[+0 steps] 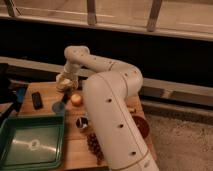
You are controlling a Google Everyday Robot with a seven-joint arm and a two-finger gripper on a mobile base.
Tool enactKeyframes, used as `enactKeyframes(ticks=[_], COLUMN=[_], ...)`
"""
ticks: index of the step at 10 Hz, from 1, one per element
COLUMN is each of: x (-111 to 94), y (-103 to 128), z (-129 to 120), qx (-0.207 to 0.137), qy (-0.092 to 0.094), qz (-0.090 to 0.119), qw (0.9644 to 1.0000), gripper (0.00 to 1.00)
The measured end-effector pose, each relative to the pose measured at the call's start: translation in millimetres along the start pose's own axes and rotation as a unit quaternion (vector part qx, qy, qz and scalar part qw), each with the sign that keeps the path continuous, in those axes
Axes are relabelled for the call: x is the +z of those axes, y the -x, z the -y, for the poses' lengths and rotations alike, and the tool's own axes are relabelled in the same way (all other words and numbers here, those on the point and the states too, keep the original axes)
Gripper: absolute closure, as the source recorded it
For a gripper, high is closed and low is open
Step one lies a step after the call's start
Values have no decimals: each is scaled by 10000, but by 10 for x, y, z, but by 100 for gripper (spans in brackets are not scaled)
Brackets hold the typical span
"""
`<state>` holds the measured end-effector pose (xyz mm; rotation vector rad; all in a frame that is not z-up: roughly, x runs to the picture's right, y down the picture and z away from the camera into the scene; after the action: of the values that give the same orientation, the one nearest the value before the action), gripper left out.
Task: Place brush in paper cup
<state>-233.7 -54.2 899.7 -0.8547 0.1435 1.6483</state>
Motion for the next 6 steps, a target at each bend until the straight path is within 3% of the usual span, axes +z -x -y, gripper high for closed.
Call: enactKeyframes(ticks=[1,3,6], x=[-132,-248,-137], y=[13,0,-34], z=[-116,-224,-132], qx=[-131,-193,-115], qy=[58,97,109], qz=[124,143,27], qw=[9998,9997,9999], gripper=[20,20,20])
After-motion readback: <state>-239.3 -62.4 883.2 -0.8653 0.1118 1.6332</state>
